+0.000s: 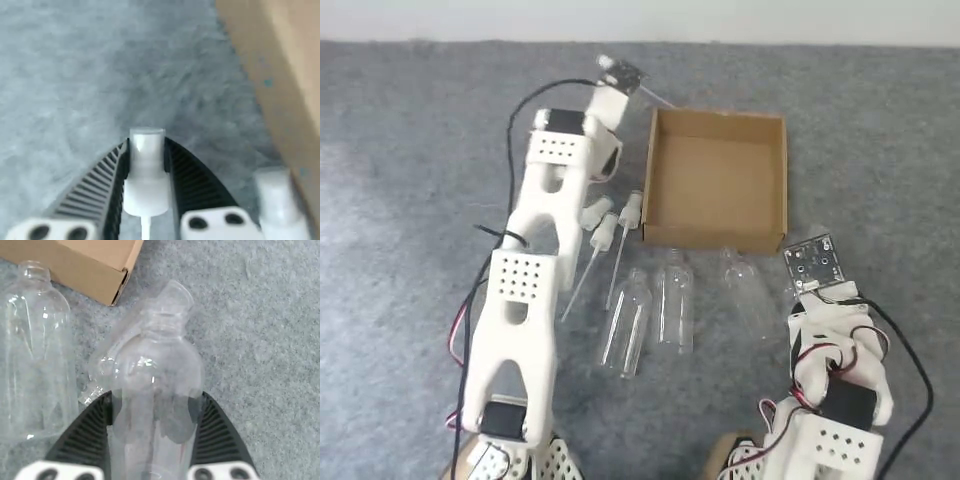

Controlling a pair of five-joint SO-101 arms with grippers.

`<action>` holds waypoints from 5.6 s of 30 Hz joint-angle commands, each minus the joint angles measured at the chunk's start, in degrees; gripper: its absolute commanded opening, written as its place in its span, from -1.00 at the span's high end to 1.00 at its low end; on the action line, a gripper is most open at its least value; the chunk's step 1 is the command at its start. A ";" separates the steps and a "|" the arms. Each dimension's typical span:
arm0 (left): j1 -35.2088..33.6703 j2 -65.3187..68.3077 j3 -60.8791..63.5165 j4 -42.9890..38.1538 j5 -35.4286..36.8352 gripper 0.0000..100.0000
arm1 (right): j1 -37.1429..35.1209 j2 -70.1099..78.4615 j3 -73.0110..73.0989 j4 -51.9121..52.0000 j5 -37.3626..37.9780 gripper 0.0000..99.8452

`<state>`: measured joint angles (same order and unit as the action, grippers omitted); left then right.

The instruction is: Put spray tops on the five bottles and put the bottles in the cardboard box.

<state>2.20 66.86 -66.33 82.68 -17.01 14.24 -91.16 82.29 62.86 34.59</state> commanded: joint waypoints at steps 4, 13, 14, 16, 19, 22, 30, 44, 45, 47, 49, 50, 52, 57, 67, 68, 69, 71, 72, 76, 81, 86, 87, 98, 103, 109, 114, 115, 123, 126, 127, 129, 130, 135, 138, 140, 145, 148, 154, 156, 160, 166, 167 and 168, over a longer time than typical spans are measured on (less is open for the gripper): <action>-1.41 -1.05 -25.10 16.62 3.78 0.98 | -0.31 -1.01 -1.67 0.40 0.79 0.99; -6.95 -8.97 -17.80 18.29 13.01 0.98 | -1.45 -0.84 -7.56 -3.21 0.35 0.99; -7.12 -11.87 -13.58 18.29 13.63 0.98 | -2.68 -0.40 -8.97 -2.77 0.35 0.99; -6.77 -19.34 -2.95 18.29 13.89 0.98 | -5.76 -0.31 -11.60 -0.75 0.35 0.99; -5.10 -33.41 14.20 18.11 13.71 0.98 | -10.33 -0.31 -15.91 2.59 -1.05 0.99; -3.16 -48.18 28.18 17.67 13.54 0.98 | -15.25 -0.31 -17.93 1.36 -5.98 0.99; 3.25 -82.11 55.60 12.75 14.07 0.98 | -36.44 1.71 -18.11 -7.08 -10.20 0.99; 3.08 -111.56 72.92 -8.00 28.40 0.98 | -52.18 39.78 -30.07 -25.01 -21.89 0.99; 3.08 -113.32 74.42 -10.46 30.24 0.98 | -54.55 41.19 -29.89 -25.27 -21.63 0.99; 2.99 -116.92 77.76 -15.91 32.79 0.98 | -58.77 43.47 -29.54 -25.19 -21.54 0.99; 1.23 -120.62 81.19 -21.19 34.64 0.98 | -62.20 43.74 -28.84 -25.19 -21.54 0.99; 0.18 -122.46 82.86 -24.00 35.60 0.98 | -63.25 43.47 -28.22 -25.27 -21.54 0.99; -2.46 -125.63 86.11 -29.80 37.19 0.98 | -64.40 42.42 -26.81 -25.80 -21.71 0.99; -5.80 -131.25 96.04 -40.09 42.37 0.98 | -67.47 36.53 -21.45 -28.62 -21.80 0.99; -4.48 -132.92 110.81 -52.66 45.01 0.98 | -67.91 23.87 -12.84 -31.43 -21.63 0.99; -3.96 -133.01 110.90 -52.66 45.01 0.98 | -67.91 23.87 -12.75 -31.25 -21.54 0.99; -3.96 -133.01 110.90 -52.66 45.01 0.98 | -67.91 23.96 -12.66 -31.16 -21.54 0.99; -3.78 -133.01 110.90 -52.57 45.01 0.98 | -67.91 24.04 -12.48 -31.16 -21.54 0.99; -3.43 -133.01 110.90 -52.57 45.01 0.98 | -67.91 24.04 -12.48 -31.16 -21.54 0.99; -1.49 -133.10 109.05 -49.23 45.01 0.98 | -67.91 24.04 -12.40 -31.16 -21.54 0.99; -0.44 -133.10 107.21 -45.01 45.01 0.98 | -67.91 24.04 -12.31 -31.16 -21.54 0.99; -0.79 -133.10 106.68 -45.01 44.84 0.98 | -67.82 24.04 -12.31 -31.08 -21.54 0.99; -0.88 -133.19 105.80 -44.92 44.75 0.98 | -67.82 24.04 -12.31 -31.08 -21.54 0.99; -0.62 -140.48 105.19 -41.14 44.66 0.98 | -67.82 24.04 -12.22 -31.08 -21.54 0.99; -0.97 -141.10 110.02 -45.98 44.48 0.98 | -67.82 24.04 -12.22 -31.08 -21.54 0.99; -0.88 -141.01 113.63 -52.48 42.29 0.98 | -67.82 24.04 -12.31 -30.02 -21.54 0.99; -0.97 -141.10 112.04 -52.31 42.20 0.98 | -67.82 24.04 -12.31 -30.02 -21.54 0.99; -0.97 -141.10 112.04 -52.31 42.20 0.98 | -67.82 24.04 -12.31 -30.02 -21.54 0.99; 2.11 -141.54 118.55 -49.58 42.46 0.98 | -67.82 24.04 -12.31 -30.02 -21.63 0.99; 4.22 -141.54 121.63 -47.74 42.46 0.98 | -67.03 23.78 -12.31 -30.02 -21.71 0.99; 4.66 -141.54 122.15 -46.95 42.46 0.98 | -66.15 23.52 -12.31 -30.02 -22.15 0.99; 5.27 -141.54 122.86 -44.92 42.37 0.98 | -62.81 23.43 -12.75 -30.37 -24.79 0.99; 5.45 -141.54 123.03 -43.78 42.29 0.98 | -61.14 23.43 -12.75 -30.55 -25.85 0.99; 8.53 -141.45 123.65 -38.68 42.29 0.98 | -57.19 23.43 -12.31 -33.36 -27.69 0.99; 11.16 -141.45 127.34 -40.09 41.67 0.98 | -57.36 23.43 -12.31 -33.45 -27.69 0.99; 12.48 -141.45 130.86 -43.43 39.38 0.98 | -57.36 23.43 -12.31 -33.45 -27.69 0.99; 13.54 -141.45 136.75 -48.62 36.92 0.98 | -57.10 23.34 -12.48 -33.45 -27.25 0.99; 13.63 -141.45 137.01 -48.53 36.92 0.98 | -57.10 23.16 -12.57 -33.27 -27.25 0.99; 13.63 -141.19 137.10 -48.53 36.92 0.98 | -54.46 15.16 -10.64 -33.71 -27.69 0.99; 13.63 -141.27 137.10 -48.53 36.92 0.98 | -53.58 11.12 -9.05 -33.80 -27.78 0.99; 13.63 -141.45 137.10 -48.53 37.10 0.98 | -53.58 5.67 -6.33 -33.80 -27.69 0.99; 13.89 -141.45 137.10 -48.53 37.19 0.98 | -53.49 5.14 -3.78 -36.62 -27.60 0.99; 14.51 -141.45 137.10 -48.18 37.27 0.98 | -53.49 5.14 -3.69 -36.70 -27.60 0.99; 15.56 -141.45 137.10 -47.30 37.27 0.98 | -53.49 5.14 -3.60 -36.62 -27.60 0.99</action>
<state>15.91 -74.59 70.11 34.24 20.62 -41.49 -82.37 80.44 29.10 7.69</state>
